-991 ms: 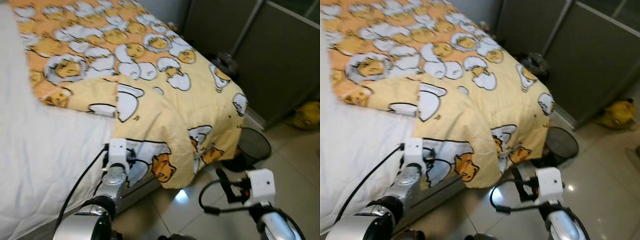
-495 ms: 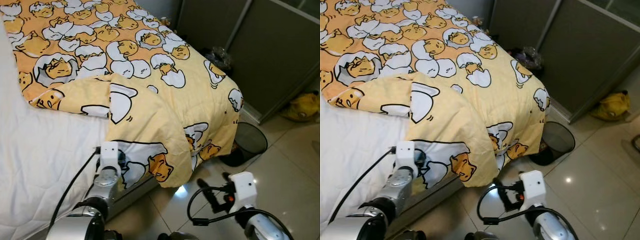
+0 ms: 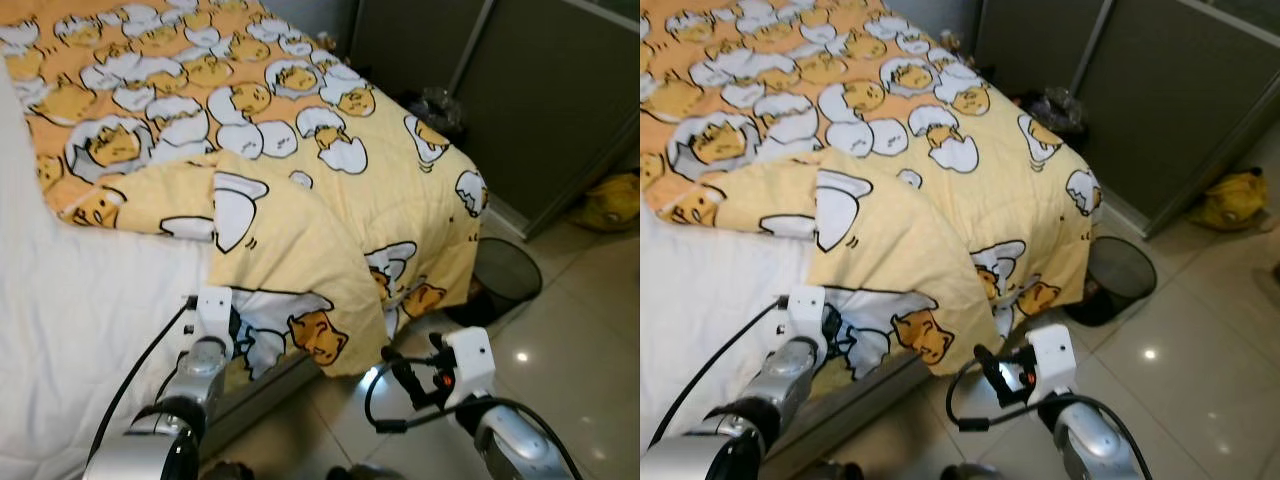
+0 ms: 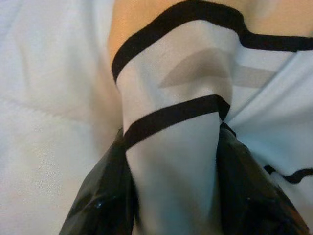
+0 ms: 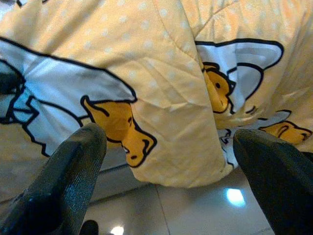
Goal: Clean up the room
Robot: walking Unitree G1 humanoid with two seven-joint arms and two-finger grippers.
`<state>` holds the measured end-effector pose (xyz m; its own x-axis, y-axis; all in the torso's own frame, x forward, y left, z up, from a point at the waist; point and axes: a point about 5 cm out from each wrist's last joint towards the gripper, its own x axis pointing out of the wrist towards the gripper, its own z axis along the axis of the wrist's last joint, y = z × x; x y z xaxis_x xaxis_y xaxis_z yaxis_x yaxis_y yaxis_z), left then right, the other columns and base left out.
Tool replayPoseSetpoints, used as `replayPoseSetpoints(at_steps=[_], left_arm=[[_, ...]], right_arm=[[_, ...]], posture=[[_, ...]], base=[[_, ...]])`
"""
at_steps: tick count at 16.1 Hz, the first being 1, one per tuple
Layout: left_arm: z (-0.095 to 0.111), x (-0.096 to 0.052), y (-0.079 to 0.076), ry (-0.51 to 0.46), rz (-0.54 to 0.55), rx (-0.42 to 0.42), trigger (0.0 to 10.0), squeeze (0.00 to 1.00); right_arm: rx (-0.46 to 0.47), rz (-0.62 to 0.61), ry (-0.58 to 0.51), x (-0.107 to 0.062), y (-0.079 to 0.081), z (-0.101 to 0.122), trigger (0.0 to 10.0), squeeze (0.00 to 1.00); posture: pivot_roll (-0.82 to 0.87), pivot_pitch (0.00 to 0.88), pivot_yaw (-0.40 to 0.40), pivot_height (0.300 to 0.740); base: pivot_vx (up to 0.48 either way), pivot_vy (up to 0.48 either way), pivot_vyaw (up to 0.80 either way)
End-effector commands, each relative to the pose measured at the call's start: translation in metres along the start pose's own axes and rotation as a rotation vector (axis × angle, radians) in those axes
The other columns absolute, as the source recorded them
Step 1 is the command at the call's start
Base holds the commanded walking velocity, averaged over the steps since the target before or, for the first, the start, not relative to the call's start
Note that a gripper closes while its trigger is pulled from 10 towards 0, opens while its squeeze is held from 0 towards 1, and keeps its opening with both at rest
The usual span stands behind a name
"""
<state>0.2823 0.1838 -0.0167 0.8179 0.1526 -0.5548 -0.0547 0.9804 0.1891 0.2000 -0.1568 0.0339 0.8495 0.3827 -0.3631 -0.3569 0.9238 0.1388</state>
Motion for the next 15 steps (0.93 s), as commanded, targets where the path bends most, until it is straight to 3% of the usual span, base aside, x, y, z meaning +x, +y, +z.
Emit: replayPoseSetpoints(at_steps=[1, 5, 8, 13, 14, 15], left_arm=[[-0.023, -0.005, 0.004, 0.078, -0.007, 0.013, 0.0, 0.00], [-0.038, -0.010, 0.001, 0.110, -0.046, -0.004, 0.0, 0.00], [-0.043, -0.014, -0.008, 0.087, -0.117, 0.033, 0.0, 0.00], [-0.046, -0.018, -0.005, 0.037, -0.211, 0.116, 0.0, 0.00], [-0.045, -0.018, 0.000, 0.014, -0.183, 0.168, 10.0, 0.00], [-0.042, -0.017, 0.006, -0.005, -0.140, 0.215, 10.0, 0.00]], right_arm=[[0.006, -0.030, -0.005, 0.001, -0.005, -0.001, 10.0, 0.00], [0.006, -0.021, 0.001, 0.009, -0.001, -0.005, 10.0, 0.00], [0.000, -0.013, -0.004, 0.014, -0.002, -0.007, 10.0, 0.00], [-0.004, -0.013, -0.019, 0.026, -0.005, -0.005, 10.0, 0.00], [-0.005, -0.009, -0.023, 0.028, -0.005, -0.004, 10.0, 0.00], [-0.008, -0.008, -0.028, 0.030, -0.006, -0.002, 10.0, 0.00]], posture=[[-0.13, 0.012, -0.043, 0.740], [-0.10, 0.000, -0.022, 0.740], [-0.09, 0.000, -0.013, 0.740], [-0.06, 0.000, -0.004, 0.740], [-0.06, 0.000, -0.004, 0.740], [-0.05, 0.000, -0.004, 0.740]], base=[[0.000, 0.000, 0.00], [0.000, 0.000, 0.00], [0.000, 0.000, 0.00], [0.000, 0.000, 0.00], [0.000, 0.000, 0.00], [0.000, 0.000, 0.00]])
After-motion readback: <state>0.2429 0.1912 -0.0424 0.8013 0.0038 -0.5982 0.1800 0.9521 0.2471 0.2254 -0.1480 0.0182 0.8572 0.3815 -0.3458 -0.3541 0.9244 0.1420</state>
